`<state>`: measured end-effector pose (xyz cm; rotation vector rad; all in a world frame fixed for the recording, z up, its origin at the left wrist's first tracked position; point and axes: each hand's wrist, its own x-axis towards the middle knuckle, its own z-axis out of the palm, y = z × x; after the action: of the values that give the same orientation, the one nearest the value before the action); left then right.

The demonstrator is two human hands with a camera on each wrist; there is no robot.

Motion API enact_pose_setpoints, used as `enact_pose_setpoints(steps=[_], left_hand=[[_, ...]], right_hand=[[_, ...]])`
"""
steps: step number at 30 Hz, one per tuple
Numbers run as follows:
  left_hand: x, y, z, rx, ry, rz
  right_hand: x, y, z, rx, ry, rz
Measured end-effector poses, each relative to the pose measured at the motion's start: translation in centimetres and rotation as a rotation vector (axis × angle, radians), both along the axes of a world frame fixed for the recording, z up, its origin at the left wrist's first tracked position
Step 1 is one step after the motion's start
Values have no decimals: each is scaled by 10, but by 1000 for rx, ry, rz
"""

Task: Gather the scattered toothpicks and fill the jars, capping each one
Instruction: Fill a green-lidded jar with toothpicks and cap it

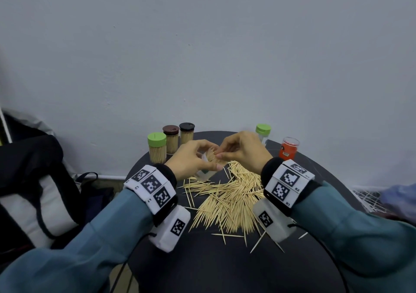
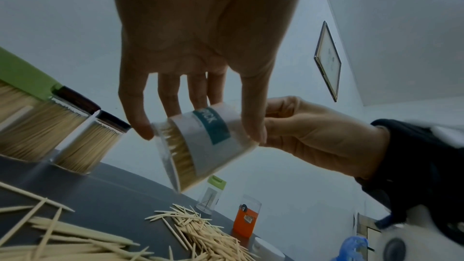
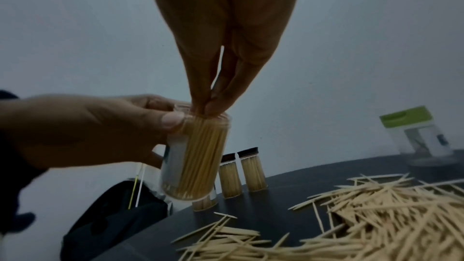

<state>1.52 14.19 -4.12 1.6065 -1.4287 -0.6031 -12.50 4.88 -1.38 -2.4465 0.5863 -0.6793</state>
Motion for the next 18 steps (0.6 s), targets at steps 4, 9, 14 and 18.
enact_pose_setpoints(steps=[4,9,14,18], left_hand=[[2,2,2,11,7,7],[2,1,2,-7,10,21],[1,0,2,-26,2,51],[0,2,3,-29,-7,51]], right_hand=[[-4,0,0,75,-17,14],[-7,1,0,22,-19,-15],[-7,2,2,27,-82,-53],[-5,-1,3,-54,-65,-100]])
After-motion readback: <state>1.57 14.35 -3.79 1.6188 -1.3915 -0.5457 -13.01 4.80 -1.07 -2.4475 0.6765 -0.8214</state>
